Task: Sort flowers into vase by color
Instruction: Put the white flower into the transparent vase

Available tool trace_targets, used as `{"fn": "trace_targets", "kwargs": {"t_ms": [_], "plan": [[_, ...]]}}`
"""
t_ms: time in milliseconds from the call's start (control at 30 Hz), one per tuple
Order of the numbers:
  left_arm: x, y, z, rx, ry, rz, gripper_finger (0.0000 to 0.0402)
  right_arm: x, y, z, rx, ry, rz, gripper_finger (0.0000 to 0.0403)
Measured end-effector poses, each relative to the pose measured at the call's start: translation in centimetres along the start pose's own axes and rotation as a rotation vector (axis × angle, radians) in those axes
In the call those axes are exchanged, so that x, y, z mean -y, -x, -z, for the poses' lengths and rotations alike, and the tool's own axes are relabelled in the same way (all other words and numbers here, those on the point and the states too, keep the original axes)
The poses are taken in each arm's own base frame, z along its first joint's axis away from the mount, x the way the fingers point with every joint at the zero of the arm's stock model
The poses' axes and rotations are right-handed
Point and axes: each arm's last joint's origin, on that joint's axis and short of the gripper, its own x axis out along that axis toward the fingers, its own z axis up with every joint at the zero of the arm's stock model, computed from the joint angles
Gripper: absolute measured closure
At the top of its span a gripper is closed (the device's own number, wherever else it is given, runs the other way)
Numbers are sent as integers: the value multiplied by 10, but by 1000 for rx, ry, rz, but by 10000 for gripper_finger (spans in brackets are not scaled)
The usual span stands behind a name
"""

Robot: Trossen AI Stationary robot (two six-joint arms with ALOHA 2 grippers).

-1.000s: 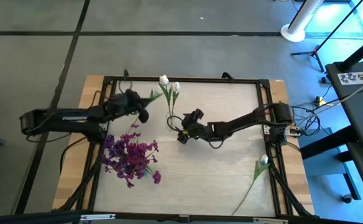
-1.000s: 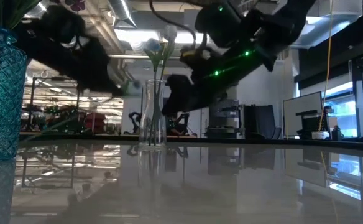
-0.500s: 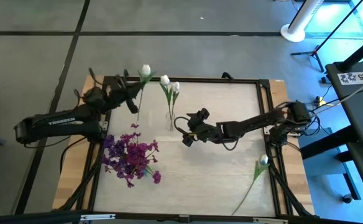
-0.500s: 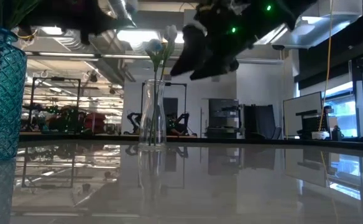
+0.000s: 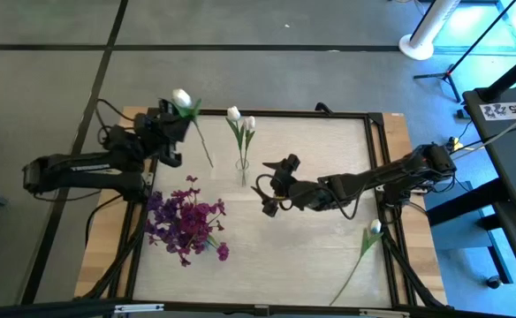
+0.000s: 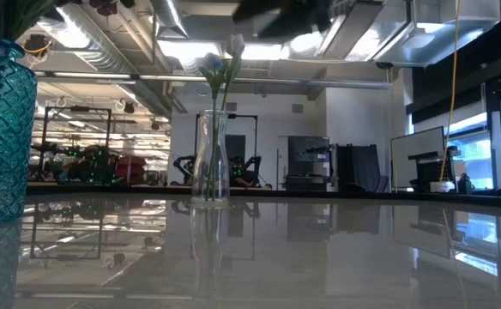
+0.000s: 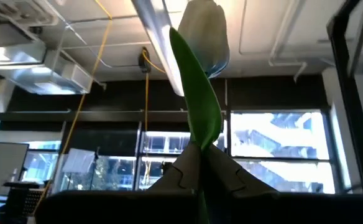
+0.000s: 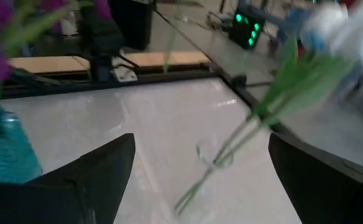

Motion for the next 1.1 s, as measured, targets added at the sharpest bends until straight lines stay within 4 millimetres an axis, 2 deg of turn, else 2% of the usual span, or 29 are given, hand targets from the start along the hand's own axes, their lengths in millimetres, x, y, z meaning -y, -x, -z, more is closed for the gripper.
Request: {"fn": "trace_targets", "kwargs": {"t_ms": [167, 367, 733, 1100], "plan": [[4, -12, 27, -11, -33, 23, 401, -8, 11, -27, 67, 25, 2, 34], [2, -23, 55, -9, -22, 24, 401, -19, 30, -46, 91, 35, 39, 34], [1, -44, 90, -46, -107, 52, 401, -30, 43, -46, 89, -4, 50, 34], [2, -40, 109, -85, -74, 59, 401, -30, 43, -43, 70, -60, 31, 34]]}}
